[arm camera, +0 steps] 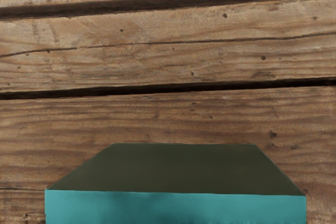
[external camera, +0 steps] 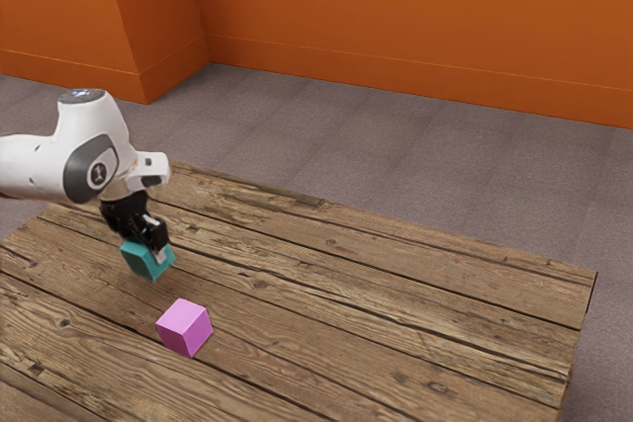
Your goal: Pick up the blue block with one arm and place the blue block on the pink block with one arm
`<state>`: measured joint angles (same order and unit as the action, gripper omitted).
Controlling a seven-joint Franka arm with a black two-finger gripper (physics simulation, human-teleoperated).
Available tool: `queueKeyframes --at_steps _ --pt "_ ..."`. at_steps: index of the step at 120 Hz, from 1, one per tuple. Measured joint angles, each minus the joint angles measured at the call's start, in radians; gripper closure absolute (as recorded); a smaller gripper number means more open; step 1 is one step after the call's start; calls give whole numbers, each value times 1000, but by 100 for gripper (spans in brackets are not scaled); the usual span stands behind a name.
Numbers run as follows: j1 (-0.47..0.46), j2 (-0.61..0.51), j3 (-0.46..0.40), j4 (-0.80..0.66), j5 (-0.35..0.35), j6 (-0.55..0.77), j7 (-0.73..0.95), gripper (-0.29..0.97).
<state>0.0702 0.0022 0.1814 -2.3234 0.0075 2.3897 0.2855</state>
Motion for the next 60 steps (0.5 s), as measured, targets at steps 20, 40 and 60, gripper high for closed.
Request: queueKeyframes --at_steps 20,40,60 --pt "-1 -119 -31 -72 -27 -51 -6 37" --pt "-3 -156 -43 -105 -36 -78 -11 37" --pt "-4 -201 -62 -144 -45 -91 -16 37"
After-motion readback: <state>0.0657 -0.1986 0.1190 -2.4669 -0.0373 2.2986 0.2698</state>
